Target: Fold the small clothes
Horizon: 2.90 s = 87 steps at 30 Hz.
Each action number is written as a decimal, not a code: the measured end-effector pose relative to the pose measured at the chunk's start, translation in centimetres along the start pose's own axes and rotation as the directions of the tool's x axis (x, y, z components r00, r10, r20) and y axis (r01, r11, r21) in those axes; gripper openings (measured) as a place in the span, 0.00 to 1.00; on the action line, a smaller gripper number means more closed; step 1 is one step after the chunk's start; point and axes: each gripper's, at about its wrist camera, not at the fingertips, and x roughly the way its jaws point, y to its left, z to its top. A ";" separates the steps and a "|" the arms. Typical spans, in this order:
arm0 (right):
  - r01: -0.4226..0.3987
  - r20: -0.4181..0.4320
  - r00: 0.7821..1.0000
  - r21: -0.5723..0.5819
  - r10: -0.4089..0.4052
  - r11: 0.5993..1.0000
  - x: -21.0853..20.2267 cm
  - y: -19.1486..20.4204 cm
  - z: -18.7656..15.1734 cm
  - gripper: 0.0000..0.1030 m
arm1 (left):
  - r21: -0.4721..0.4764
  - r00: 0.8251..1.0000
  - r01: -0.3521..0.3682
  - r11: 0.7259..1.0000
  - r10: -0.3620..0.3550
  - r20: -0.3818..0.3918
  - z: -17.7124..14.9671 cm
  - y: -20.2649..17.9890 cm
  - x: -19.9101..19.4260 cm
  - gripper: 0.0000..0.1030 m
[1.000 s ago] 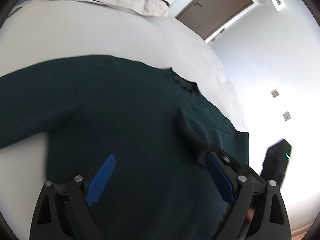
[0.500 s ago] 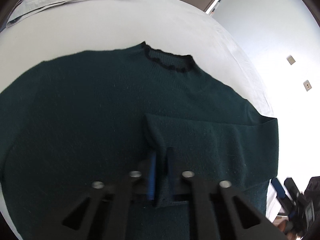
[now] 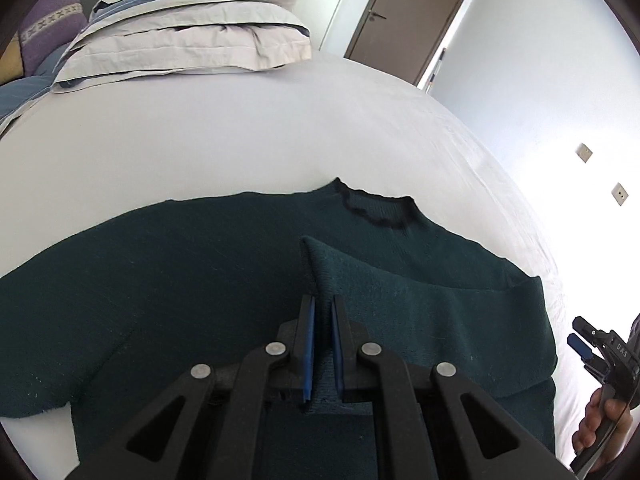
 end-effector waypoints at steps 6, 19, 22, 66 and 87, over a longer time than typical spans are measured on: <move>0.053 -0.035 0.998 -0.025 -0.054 0.998 2.9 0.5 1.9 0.55 | -0.048 0.999 -0.036 0.998 0.037 0.033 -0.7 1.8 0.4 0.08; 0.137 -0.098 0.981 -0.276 -0.169 0.951 3.6 3.3 -5.8 0.31 | -0.023 0.997 -0.062 0.998 0.061 -0.040 -2.2 3.1 2.1 0.13; 0.154 -0.093 0.978 -0.282 -0.186 0.947 3.0 3.7 -5.4 0.31 | -0.025 0.998 -0.054 0.998 0.053 -0.041 -2.5 3.4 2.1 0.13; 0.027 0.059 0.998 -0.223 -0.014 0.975 1.3 11.5 -0.2 0.51 | -0.381 0.988 -0.023 0.924 0.079 0.132 -6.9 16.2 -13.4 0.65; -0.195 -0.067 0.981 -0.244 0.184 0.950 -4.7 18.9 -11.8 0.51 | -0.927 0.942 0.091 0.365 0.271 0.199 -14.6 40.5 -20.6 0.08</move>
